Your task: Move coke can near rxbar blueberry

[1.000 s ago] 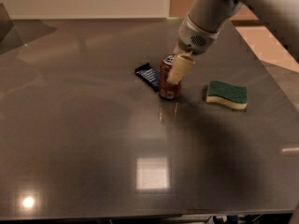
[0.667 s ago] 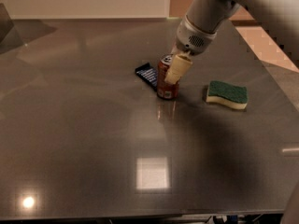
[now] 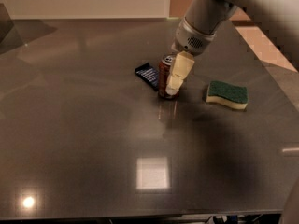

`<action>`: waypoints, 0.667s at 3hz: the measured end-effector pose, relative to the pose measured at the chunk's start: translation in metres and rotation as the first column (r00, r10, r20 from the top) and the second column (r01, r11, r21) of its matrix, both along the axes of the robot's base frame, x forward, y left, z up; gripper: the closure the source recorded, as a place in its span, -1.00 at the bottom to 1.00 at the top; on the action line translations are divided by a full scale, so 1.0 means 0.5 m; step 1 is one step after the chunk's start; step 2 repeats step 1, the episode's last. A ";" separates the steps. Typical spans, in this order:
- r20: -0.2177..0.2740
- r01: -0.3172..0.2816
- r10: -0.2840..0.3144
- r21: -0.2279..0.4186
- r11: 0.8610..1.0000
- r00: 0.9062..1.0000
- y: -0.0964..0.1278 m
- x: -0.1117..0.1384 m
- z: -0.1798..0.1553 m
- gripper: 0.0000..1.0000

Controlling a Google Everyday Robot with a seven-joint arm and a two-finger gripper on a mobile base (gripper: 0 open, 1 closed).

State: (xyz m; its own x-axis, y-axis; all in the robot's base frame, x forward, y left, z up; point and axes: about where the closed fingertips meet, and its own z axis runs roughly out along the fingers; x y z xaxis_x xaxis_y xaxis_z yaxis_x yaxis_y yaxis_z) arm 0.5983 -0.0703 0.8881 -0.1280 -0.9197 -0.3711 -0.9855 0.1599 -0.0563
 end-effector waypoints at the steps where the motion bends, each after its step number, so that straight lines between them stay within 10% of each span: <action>1: 0.000 0.000 0.000 0.000 1.000 1.000 0.000 0.000 0.000 -1.00; 2: 0.000 0.000 0.000 0.000 1.000 1.000 0.000 0.000 0.000 -1.00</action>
Offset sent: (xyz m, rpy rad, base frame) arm 0.0000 0.0000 0.0000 0.0000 0.0000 0.0000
